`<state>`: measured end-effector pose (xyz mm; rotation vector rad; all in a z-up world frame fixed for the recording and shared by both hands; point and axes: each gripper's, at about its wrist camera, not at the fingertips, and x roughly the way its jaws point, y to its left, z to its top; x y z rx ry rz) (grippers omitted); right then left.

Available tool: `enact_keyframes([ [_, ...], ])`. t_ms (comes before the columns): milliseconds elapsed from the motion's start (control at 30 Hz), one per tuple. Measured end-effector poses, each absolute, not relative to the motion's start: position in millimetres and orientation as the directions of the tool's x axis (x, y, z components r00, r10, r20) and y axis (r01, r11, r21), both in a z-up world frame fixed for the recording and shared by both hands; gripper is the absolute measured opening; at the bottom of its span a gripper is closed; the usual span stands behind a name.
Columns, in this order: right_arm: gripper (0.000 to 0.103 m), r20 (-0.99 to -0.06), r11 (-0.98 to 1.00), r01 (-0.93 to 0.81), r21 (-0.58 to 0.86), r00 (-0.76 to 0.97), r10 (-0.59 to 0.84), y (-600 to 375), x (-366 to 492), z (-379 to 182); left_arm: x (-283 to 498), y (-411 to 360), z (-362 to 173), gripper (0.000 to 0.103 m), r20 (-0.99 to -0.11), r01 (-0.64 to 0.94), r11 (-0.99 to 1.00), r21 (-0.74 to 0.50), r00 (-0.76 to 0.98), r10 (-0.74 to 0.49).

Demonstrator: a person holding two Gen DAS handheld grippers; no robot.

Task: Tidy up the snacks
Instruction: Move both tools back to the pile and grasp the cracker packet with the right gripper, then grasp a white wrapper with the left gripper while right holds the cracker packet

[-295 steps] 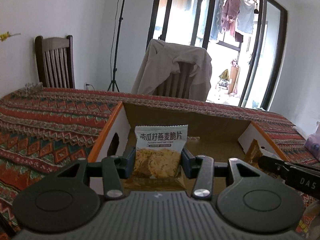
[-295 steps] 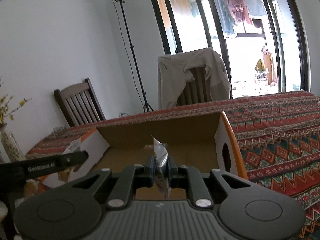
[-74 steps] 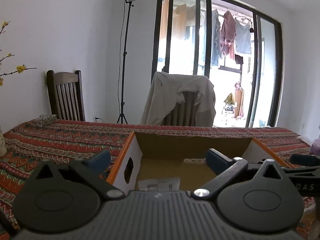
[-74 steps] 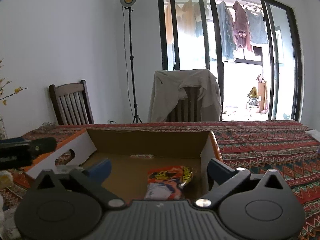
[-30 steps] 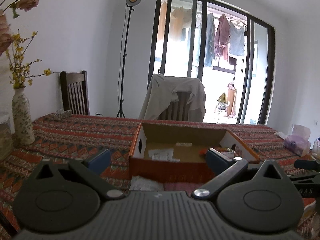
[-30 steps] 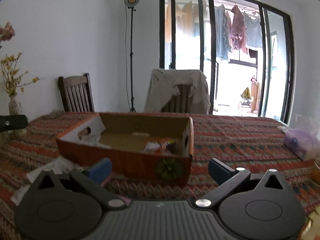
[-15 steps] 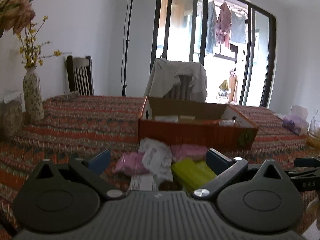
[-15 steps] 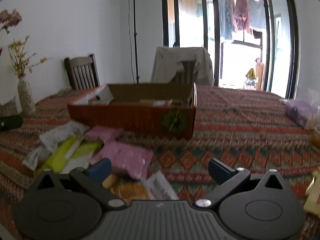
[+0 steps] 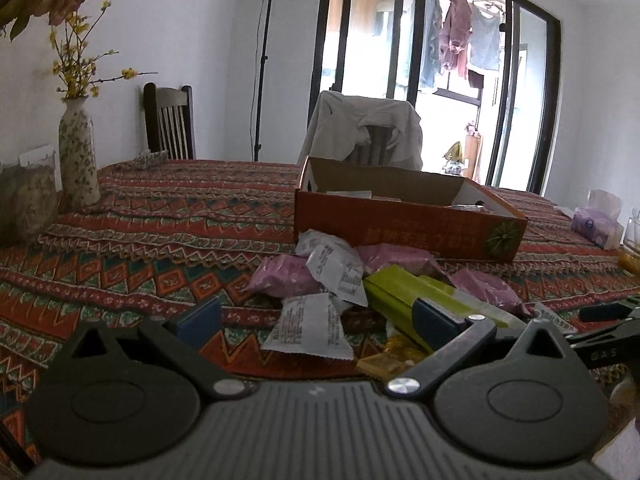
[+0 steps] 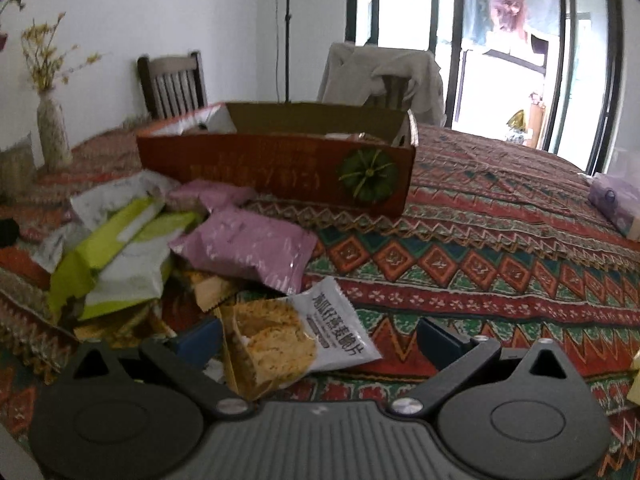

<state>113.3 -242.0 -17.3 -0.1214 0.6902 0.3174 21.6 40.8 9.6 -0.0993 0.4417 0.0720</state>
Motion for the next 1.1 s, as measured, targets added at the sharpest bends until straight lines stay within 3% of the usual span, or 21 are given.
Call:
enact_keyframes([
  [300,0.103,-0.647,0.937,-0.349,0.03,0.707,0.284,-241.4,123.7,-25.5,21.2,44.0,4.2,0.103,-0.443,-0.101,0.99,-0.095,0.895,0.049],
  [367,0.097,-0.632,0.937,-0.347,0.032,0.72,0.288,-242.9,118.9,-25.6,22.3,45.6,3.1,0.103,-0.449,-0.107,0.989,-0.098,0.892,0.051],
  [533,0.071,-0.605,0.928,-0.371,0.032,0.732,0.313,-245.0,107.4,-23.2,25.7,46.8,0.7,0.103,-0.463,-0.109,0.988,-0.107,0.885,0.048],
  [767,0.054,-0.571,0.935,-0.353,0.044,0.759,0.313,-248.3,99.0,-20.5,28.0,47.4,-0.8,0.103,-0.467,-0.115,0.988,-0.105,0.883,0.053],
  [1100,0.052,-0.512,0.955,-0.288,0.075,0.811,0.285,-259.8,99.6,-11.8,51.0,49.0,-5.5,0.103,-0.521,-0.153,0.984,-0.088,0.849,0.085],
])
